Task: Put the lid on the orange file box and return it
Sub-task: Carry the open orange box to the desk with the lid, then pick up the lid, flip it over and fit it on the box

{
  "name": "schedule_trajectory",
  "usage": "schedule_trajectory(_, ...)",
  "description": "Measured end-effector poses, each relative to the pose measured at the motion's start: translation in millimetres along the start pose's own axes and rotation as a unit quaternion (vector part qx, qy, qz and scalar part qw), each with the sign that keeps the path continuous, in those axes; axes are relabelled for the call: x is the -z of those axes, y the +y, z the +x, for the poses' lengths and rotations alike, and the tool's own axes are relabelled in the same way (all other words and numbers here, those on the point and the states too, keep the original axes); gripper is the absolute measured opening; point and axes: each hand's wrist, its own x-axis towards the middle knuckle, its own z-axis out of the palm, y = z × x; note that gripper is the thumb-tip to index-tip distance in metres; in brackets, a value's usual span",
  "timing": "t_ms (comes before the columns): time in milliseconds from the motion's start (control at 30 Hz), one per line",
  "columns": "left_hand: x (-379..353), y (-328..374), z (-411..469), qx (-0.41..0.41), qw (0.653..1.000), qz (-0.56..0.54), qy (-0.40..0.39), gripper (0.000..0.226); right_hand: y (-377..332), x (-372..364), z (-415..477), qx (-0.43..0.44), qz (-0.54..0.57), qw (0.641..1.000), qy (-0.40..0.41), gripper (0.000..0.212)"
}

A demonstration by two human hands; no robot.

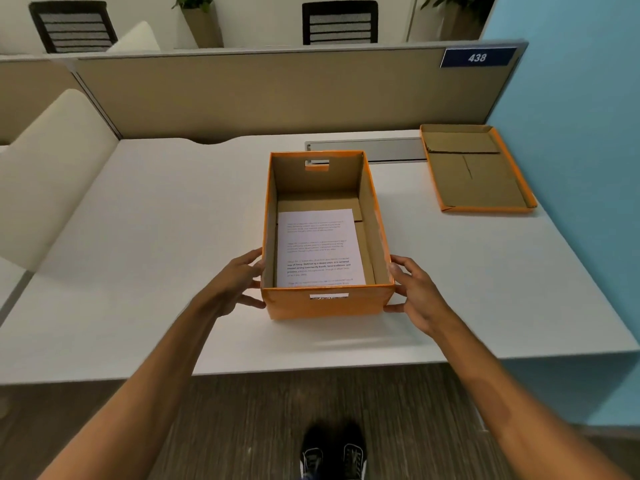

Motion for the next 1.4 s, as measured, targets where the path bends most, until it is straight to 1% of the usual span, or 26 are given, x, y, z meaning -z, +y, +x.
schedule_trajectory(167,0,-2,-3,0.004,1.000,0.022,0.005,0.049,2,-4,-5,0.003,-0.005,1.000,0.010,0.022)
schedule_trajectory(300,-4,-5,-2,-0.018,0.995,0.088,0.050,0.055,1,-4,-6,0.003,-0.025,0.998,0.050,0.023)
schedule_trajectory(367,-9,-5,-4,-0.047,0.984,0.144,0.095,0.063,-2,-5,-7,0.006,-0.023,0.997,0.076,0.025)
schedule_trajectory(433,-12,-1,-9,-0.086,0.964,0.205,0.145,0.069,-6,-6,-8,0.016,-0.027,0.995,0.099,0.023)
schedule_trajectory(533,-17,8,-16,-0.164,0.934,0.262,0.180,0.070,-13,-4,-10,0.036,-0.040,0.990,0.129,0.019)
schedule_trajectory(667,-26,29,-20,-0.264,0.906,0.285,0.170,0.058,-21,3,-12,0.083,-0.084,0.980,0.159,0.016)
schedule_trajectory(733,-33,43,-19,-0.283,0.903,0.280,0.161,0.051,-25,9,-12,0.106,-0.109,0.974,0.168,0.019)
schedule_trajectory(833,-50,64,-15,-0.297,0.902,0.280,0.142,0.053,-32,21,-10,0.124,-0.139,0.965,0.185,0.022)
schedule_trajectory(1000,-90,98,-5,-0.348,0.883,0.297,0.108,0.049,-46,51,-3,0.140,-0.168,0.953,0.208,0.022)
schedule_trajectory(1233,-173,150,30,-0.378,0.876,0.294,0.058,0.044,-66,113,29,0.153,-0.184,0.942,0.235,0.021)
schedule_trajectory(1333,-212,174,56,-0.377,0.876,0.297,0.052,0.043,-73,148,55,0.155,-0.189,0.940,0.239,0.020)
schedule_trajectory(1400,-238,189,77,-0.365,0.882,0.296,0.047,0.043,-76,173,75,0.153,-0.197,0.939,0.237,0.021)
